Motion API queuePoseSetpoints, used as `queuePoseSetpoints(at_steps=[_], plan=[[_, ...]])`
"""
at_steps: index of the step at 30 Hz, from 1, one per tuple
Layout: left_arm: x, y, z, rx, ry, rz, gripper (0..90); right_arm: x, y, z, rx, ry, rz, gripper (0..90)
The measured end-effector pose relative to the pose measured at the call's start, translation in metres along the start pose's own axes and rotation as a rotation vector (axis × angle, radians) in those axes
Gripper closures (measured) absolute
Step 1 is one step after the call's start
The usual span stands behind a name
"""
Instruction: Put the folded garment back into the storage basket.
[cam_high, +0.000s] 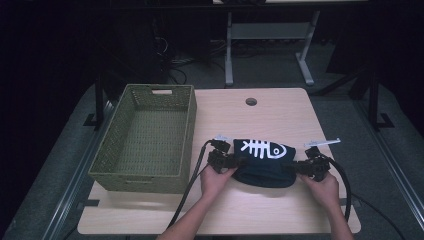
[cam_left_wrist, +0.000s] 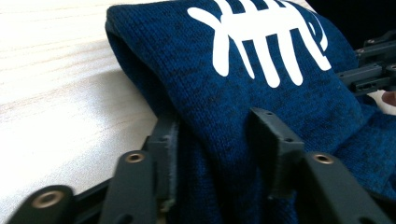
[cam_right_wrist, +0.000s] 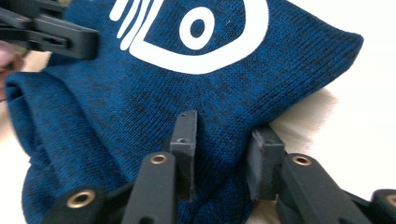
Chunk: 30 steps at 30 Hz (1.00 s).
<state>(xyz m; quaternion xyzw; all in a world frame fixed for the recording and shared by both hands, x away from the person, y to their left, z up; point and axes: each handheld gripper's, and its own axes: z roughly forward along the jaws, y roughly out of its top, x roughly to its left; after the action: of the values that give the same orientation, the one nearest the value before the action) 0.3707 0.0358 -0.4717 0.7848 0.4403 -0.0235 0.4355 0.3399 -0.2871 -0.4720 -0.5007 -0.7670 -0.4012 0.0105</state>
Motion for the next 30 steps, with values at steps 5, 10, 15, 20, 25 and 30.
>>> queuePoseSetpoints(at_steps=[5, 10, 15, 20, 25, 30], plan=[[-0.002, 0.001, -0.002, -0.01, -0.008, 0.004, 66.6, 0.003, -0.001, -0.004, -0.017, 0.02, -0.002, 71.1], [-0.003, 0.002, -0.004, -0.014, -0.023, -0.003, 69.1, 0.004, 0.0, -0.01, -0.024, 0.035, -0.001, 71.6], [-0.006, 0.004, -0.009, -0.026, -0.034, 0.0, 69.4, 0.008, 0.002, -0.018, -0.043, 0.039, -0.004, 71.7], [-0.011, 0.01, -0.018, -0.043, -0.039, 0.012, 69.4, 0.015, 0.008, -0.028, -0.066, 0.036, -0.02, 71.7], [-0.015, 0.015, -0.025, -0.058, -0.041, 0.029, 69.4, 0.019, 0.011, -0.034, -0.086, 0.036, -0.035, 71.7], [-0.02, 0.02, -0.033, -0.08, -0.047, 0.032, 69.4, 0.024, 0.015, -0.042, -0.108, 0.042, -0.038, 71.7]])
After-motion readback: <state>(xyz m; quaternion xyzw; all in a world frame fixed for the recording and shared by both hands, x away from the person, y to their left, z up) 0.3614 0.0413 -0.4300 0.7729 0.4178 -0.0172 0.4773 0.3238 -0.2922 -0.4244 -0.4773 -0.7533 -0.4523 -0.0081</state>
